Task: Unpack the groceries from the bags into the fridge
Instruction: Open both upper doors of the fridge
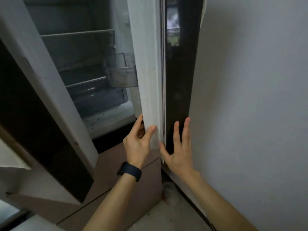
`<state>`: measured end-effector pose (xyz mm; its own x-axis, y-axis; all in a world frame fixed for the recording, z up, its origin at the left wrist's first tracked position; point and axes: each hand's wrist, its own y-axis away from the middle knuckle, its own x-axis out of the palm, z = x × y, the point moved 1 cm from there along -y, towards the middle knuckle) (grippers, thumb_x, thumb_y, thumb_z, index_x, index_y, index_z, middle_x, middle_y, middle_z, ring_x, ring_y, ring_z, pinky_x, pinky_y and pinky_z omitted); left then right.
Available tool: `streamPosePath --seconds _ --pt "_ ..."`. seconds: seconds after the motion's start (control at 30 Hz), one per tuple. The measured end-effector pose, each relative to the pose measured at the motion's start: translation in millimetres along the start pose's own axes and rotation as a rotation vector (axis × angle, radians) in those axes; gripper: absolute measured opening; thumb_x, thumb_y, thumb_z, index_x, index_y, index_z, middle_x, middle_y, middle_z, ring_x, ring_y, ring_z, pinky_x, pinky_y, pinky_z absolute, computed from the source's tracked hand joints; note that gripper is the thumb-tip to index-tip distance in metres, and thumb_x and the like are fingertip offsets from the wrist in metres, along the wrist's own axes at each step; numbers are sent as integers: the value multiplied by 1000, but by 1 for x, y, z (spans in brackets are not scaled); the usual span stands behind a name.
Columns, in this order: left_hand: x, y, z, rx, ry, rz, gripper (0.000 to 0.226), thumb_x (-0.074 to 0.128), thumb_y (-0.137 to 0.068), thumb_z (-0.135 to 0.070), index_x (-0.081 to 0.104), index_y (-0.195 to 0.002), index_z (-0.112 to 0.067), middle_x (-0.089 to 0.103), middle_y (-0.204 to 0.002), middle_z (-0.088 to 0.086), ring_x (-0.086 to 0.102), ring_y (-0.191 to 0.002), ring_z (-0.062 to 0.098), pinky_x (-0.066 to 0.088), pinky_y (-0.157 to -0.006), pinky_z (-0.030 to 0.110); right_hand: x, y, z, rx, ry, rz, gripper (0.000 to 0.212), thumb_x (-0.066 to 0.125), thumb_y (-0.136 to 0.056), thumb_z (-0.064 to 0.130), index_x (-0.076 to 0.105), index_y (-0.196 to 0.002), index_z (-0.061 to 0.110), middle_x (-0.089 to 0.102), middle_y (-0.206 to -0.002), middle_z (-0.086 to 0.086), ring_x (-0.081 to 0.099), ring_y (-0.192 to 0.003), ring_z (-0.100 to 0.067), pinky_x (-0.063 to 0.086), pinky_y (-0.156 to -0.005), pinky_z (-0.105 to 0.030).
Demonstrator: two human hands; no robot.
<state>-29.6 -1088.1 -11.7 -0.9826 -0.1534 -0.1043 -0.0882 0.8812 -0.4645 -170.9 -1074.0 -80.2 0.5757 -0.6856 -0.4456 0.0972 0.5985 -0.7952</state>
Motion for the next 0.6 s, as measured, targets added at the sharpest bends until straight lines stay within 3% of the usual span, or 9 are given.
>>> streamPosePath --seconds 0.1,0.2,0.3,0.47,0.6 --pt "24 4 -2 26 -7 1 52 74 -89 -18 51 -133 -33 58 -111 -31 55 -100 -24 43 -83 1 -14 -1 -21 6 -26 1 99 69 -93 27 -3 -159 24 -14 -166 -8 2 -153 -37 14 -124 -44" --pt "49 5 2 32 -64 11 54 72 -90 -34 51 -139 -40 68 -119 -15 65 -107 -2 56 -91 29 -22 -1 -43 39 -58 -40 85 61 -98 25 3 -160 20 -7 -167 -8 5 -153 -38 15 -124 -47" --pt "82 2 8 60 -144 28 56 68 -91 -42 44 -141 -49 70 -117 -10 67 -103 4 58 -87 37 -30 -5 -69 106 -89 -55 78 54 -100 20 3 -160 21 -5 -168 1 7 -154 -35 17 -124 -47" --pt "140 -9 1 96 -214 53 58 69 -92 -33 44 -143 -46 63 -109 -18 66 -98 1 58 -87 34 -46 -29 -115 253 -158 34 77 47 -105 17 -6 -156 39 3 -168 2 8 -154 -16 14 -123 -22" --pt "180 -24 1 111 -246 91 66 69 -91 -25 39 -146 -45 66 -111 -8 67 -100 7 57 -90 34 -54 -54 -154 333 -212 98 67 44 -106 21 2 -157 34 9 -165 12 15 -150 -1 17 -113 -5"
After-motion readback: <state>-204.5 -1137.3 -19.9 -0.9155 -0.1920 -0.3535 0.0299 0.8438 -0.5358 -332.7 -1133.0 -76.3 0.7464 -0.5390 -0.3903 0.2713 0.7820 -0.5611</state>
